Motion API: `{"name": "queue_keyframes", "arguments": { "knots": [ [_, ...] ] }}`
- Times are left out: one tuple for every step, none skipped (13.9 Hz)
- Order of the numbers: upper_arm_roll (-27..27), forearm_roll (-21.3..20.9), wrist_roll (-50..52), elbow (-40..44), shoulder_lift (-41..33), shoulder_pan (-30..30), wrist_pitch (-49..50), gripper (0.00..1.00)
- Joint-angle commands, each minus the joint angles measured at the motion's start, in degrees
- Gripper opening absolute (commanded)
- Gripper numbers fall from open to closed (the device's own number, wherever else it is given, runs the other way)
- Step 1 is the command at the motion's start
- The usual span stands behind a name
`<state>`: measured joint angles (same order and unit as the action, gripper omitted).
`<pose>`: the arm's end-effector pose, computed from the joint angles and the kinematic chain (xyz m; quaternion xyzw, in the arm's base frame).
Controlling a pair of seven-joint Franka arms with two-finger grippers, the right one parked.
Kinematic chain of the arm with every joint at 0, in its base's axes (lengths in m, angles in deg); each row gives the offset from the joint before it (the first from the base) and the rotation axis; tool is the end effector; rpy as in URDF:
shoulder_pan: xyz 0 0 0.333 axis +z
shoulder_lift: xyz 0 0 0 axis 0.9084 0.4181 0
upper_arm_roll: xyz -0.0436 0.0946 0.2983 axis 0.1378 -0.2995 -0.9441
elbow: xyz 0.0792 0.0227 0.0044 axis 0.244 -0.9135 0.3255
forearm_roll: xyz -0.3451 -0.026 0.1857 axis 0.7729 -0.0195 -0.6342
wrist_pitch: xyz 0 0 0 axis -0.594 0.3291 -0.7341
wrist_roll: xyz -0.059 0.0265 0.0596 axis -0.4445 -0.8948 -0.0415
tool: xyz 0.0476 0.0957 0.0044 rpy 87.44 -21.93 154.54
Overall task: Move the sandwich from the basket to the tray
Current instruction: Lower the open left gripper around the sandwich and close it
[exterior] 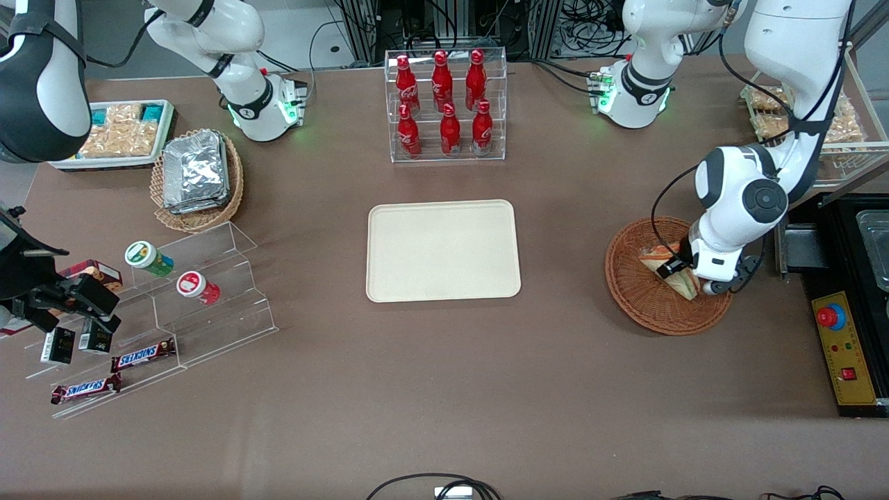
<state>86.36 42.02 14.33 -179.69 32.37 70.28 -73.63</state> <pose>0.5091 -0.0075 0.2301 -0.9643 -0.2640 0.0118 0.0159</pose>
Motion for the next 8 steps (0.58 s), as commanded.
{"name": "queue_keyframes", "arguments": {
  "knots": [
    [-0.05,-1.28,1.02,-0.16,-0.02,0.19,-1.03,0.0],
    [-0.05,-1.28,0.93,-0.08,-0.11,0.1,-0.94,0.0],
    [-0.05,-1.19,0.93,0.1,-0.46,0.19,-0.59,0.0],
    [-0.05,-1.19,0.84,0.27,-1.07,0.28,-0.07,0.0],
    [-0.05,-1.19,0.76,0.97,-2.12,0.28,1.85,0.0],
    [0.04,-1.19,0.49,2.81,-3.0,0.28,5.87,0.0],
    [0.13,-1.19,0.14,5.44,-3.8,0.1,10.87,0.0],
    [0.39,-1.1,0.05,8.59,-4.33,-0.16,16.14,0.0]
  ]
}}
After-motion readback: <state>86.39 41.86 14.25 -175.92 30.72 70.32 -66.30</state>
